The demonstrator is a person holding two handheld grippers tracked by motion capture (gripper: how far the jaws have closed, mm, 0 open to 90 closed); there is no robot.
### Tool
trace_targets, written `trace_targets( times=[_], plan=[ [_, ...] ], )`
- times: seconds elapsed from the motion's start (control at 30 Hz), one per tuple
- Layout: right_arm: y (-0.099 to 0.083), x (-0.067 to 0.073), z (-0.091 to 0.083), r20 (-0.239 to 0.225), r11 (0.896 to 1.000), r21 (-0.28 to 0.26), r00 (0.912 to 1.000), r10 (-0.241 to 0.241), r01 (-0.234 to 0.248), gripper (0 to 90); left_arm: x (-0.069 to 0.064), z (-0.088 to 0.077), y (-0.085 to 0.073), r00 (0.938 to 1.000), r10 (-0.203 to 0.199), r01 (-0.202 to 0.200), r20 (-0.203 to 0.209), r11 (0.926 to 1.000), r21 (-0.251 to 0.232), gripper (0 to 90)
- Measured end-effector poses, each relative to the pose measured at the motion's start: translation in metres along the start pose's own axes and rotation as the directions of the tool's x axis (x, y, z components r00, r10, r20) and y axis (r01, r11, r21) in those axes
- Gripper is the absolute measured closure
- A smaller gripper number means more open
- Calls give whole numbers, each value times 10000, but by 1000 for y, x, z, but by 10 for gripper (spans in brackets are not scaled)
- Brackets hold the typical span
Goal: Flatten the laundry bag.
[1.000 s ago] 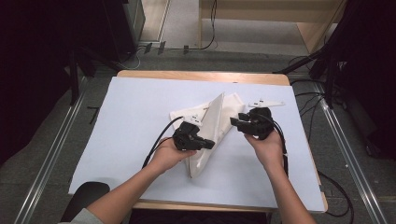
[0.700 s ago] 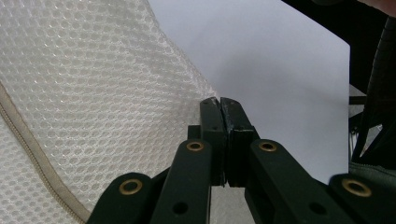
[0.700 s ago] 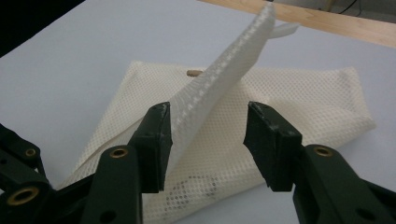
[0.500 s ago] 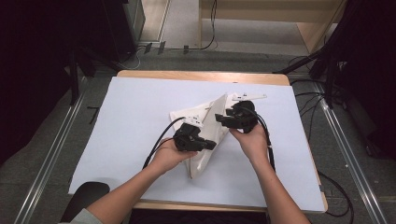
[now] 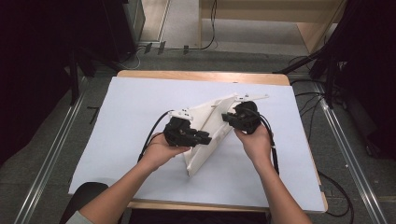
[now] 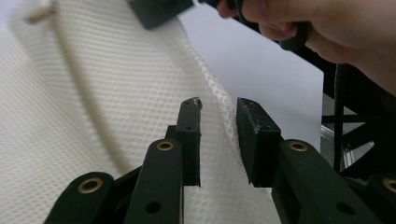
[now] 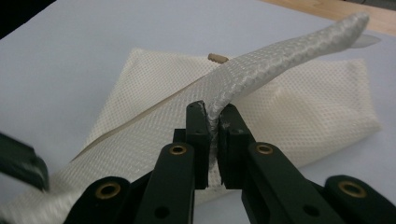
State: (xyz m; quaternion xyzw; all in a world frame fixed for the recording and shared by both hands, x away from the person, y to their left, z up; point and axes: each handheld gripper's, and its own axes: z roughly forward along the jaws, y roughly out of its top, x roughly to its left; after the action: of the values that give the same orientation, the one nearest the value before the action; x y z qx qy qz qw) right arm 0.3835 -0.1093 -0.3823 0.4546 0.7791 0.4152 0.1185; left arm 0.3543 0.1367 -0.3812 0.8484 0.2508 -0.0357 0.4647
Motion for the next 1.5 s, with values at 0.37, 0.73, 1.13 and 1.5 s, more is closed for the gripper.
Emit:
trace_targets(
  times=[0.37,0.73,1.13,1.5],
  plan=[
    [-29,-12,-35,245,9994,-177,9993,294,-290,866,21,-29,2,9967,-615,593,-529,9973,-427,647],
    [-71,-28,-59,581,9966,76,9949,820,-825,835,50,-21,-12,9831,-1126,1150,-1442,9933,81,621],
    [-89,-36,-104,1477,9942,-647,9845,944,-856,556,69,-16,-18,9729,-1297,1372,-1912,9902,262,582],
    [-88,-47,-111,1581,9924,-790,9818,1055,-939,644,79,-13,-27,9607,-1423,1611,-2385,9851,611,535]
  ],
)
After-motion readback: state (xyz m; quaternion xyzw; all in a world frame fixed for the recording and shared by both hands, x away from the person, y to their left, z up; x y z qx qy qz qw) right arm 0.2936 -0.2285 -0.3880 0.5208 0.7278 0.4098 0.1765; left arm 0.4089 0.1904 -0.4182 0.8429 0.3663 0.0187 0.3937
